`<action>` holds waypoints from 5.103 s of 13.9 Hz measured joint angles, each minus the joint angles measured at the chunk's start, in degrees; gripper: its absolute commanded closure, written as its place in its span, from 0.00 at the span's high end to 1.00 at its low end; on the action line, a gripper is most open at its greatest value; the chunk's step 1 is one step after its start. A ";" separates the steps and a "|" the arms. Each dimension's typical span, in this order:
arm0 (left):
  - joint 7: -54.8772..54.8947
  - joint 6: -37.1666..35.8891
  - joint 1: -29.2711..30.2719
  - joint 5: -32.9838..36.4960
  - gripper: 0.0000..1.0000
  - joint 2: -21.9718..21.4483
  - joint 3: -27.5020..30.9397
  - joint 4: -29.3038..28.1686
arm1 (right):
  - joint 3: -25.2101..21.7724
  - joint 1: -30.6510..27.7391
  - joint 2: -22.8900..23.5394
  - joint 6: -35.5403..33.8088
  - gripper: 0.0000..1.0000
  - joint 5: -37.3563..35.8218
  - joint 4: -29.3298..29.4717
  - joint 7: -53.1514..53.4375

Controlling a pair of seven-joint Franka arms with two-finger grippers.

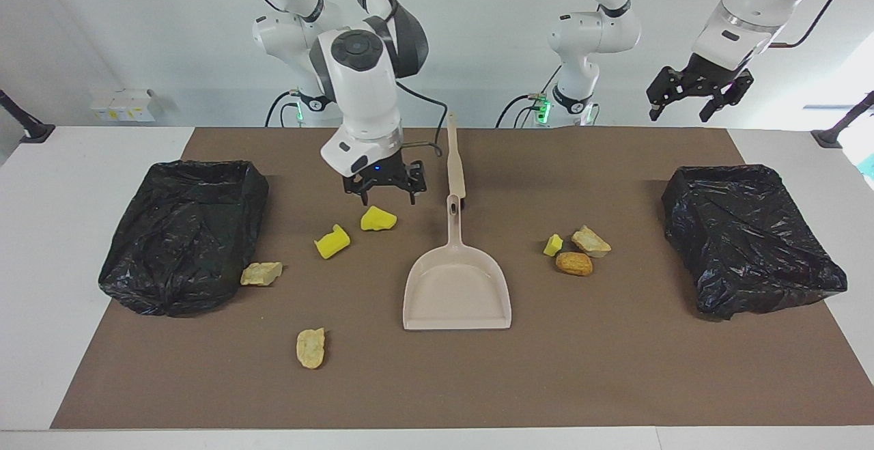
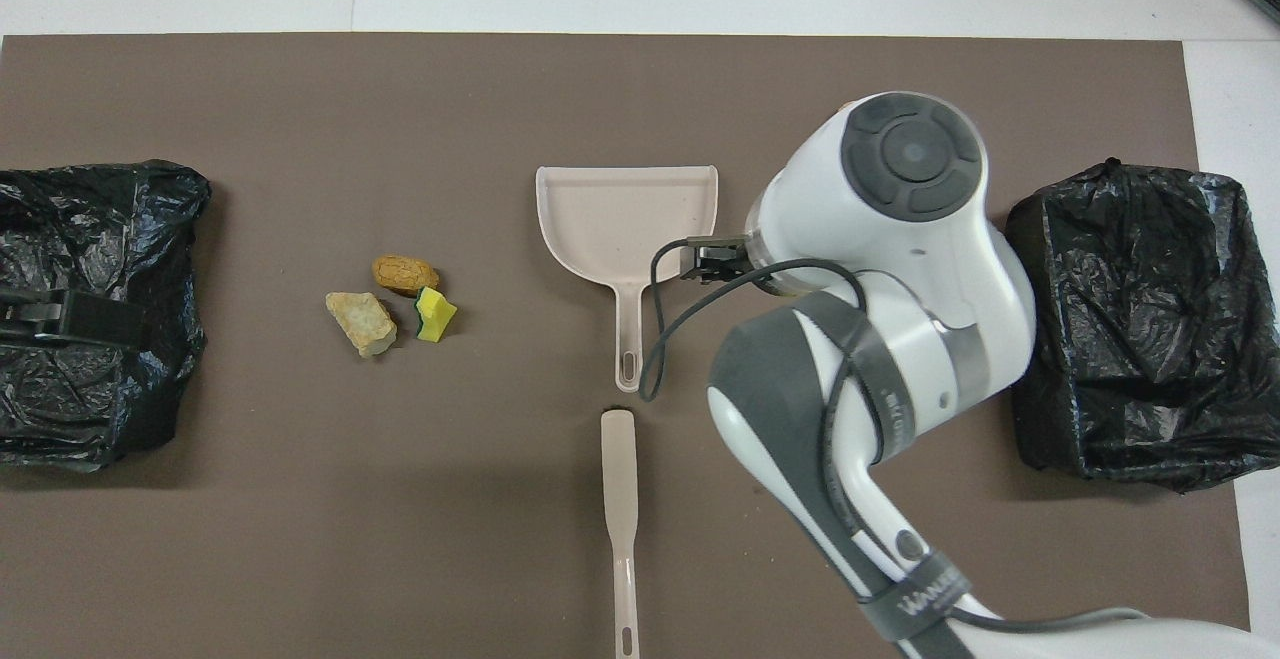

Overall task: Sweep and dump trash in bin
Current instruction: 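Reach the right gripper to the dustpan handle and grasp it, then drag the dustpan with the right gripper while the left gripper grasps the brush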

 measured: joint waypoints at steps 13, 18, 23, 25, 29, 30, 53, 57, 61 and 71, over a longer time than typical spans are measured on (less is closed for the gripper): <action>0.00 0.95 -0.01 0.00 1.00 -0.01 -0.03 -0.14 | -0.02 8.76 6.17 12.97 0.81 0.02 -5.67 9.38; 0.00 0.96 -0.02 0.00 1.00 -0.04 -0.06 -0.14 | -0.03 9.91 7.13 14.73 0.45 0.02 -8.29 9.45; 0.00 0.95 -0.02 0.00 1.00 -0.04 -0.06 -0.20 | -0.04 10.21 7.08 14.82 0.00 -0.26 -8.68 9.45; 0.02 0.95 -0.03 0.00 1.00 -0.31 -0.15 -0.85 | -0.05 10.76 7.05 14.61 0.00 -0.63 -7.93 9.45; 0.06 0.95 -0.68 -0.05 1.00 -2.45 -0.74 -4.88 | -0.49 9.77 6.09 14.35 0.00 -0.71 -6.11 9.09; 0.06 0.95 -1.38 -0.07 1.00 -3.01 -0.81 -6.00 | -0.60 8.93 5.22 13.80 0.00 -0.71 -5.92 7.79; -44.03 44.16 -49.61 -2.49 1.00 5.00 -2.02 -39.70 | -1.03 -12.06 -0.70 -4.43 0.00 -6.79 -7.06 -99.82; -46.29 44.67 -53.37 -2.49 1.00 5.03 -1.98 -41.57 | -0.71 -9.38 -1.41 -3.15 0.00 -10.10 -9.10 -99.98; -47.30 44.67 -54.93 -2.49 0.91 5.04 -1.93 -41.79 | -0.84 -9.69 -2.15 -2.18 0.00 -10.38 -10.69 -99.98; -44.83 38.47 -54.49 -2.49 0.00 3.45 -0.08 -39.51 | -0.82 -9.69 -2.88 -1.57 0.00 -10.39 -12.04 -99.83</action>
